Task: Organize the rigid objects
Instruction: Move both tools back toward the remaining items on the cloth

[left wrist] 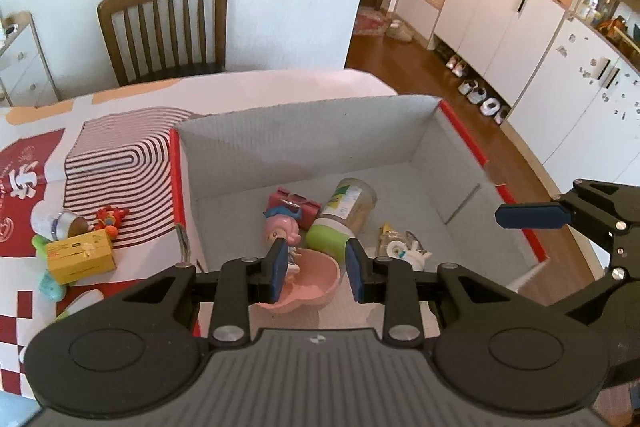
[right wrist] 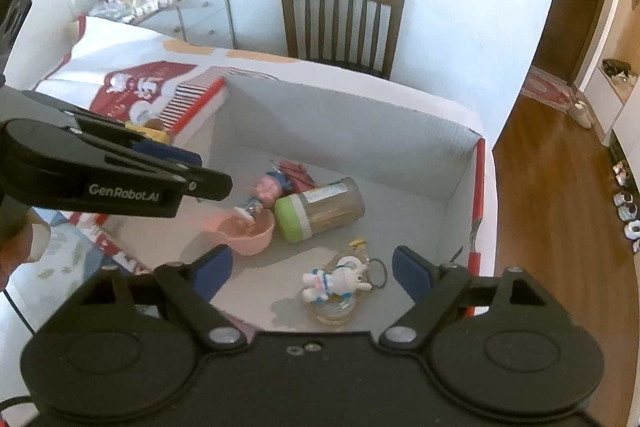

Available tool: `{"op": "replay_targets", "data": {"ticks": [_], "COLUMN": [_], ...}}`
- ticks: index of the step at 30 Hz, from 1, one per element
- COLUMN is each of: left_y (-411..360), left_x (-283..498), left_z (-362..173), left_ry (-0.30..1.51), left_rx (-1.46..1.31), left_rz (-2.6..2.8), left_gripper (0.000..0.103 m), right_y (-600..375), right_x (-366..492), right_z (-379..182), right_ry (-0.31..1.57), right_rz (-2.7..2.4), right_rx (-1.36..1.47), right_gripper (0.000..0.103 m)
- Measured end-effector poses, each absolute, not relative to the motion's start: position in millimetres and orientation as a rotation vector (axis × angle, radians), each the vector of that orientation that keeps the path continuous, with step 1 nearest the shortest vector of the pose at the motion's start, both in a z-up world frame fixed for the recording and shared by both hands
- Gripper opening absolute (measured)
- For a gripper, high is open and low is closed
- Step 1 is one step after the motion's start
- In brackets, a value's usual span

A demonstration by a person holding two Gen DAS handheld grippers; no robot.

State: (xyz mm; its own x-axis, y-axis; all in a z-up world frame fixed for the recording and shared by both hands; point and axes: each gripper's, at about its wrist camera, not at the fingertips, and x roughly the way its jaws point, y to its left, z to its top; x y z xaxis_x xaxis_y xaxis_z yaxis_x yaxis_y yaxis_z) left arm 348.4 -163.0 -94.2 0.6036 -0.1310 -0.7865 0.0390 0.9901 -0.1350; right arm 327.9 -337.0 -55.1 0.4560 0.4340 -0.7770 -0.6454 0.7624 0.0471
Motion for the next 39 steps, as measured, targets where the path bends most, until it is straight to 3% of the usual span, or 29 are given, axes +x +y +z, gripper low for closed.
{"op": "replay_targets", "data": {"ticks": [20, 22, 24, 31, 33, 39], "left_y": [-122, -112, -103, -71, -59, -18], "left_x": [262, 253, 243, 212, 202, 185], "left_z": [-58, -56, -55, -51, -51, -57], "left_ry": [0.783, 0.781, 0.771, 0.738, 0.731, 0.736], "left_rx": [-0.092, -0.103, -0.109, -0.089, -0.088, -0.123], "left_rz": [-0.093, -0.092, -0.084, -0.077, -0.073, -0.059], "left_gripper": [0.030, 0.034, 0.060, 0.063, 0.071, 0.081], "right_y": [-329, -324, -317, -286, -275, -241], "right_x": [269, 263, 257, 237, 231, 220], "right_z": [-23, -21, -18, -11, -10, -14], "right_ry": [0.791, 0.786, 0.780, 0.761, 0.757, 0.771], "right_rz": [0.718, 0.724, 0.730, 0.768, 0.779, 0.794], "right_rx": [-0.174, -0.158, -0.144, -0.098, -0.098, -0.096], "right_gripper": [0.098, 0.099, 0.099, 0.102, 0.103, 0.103]}}
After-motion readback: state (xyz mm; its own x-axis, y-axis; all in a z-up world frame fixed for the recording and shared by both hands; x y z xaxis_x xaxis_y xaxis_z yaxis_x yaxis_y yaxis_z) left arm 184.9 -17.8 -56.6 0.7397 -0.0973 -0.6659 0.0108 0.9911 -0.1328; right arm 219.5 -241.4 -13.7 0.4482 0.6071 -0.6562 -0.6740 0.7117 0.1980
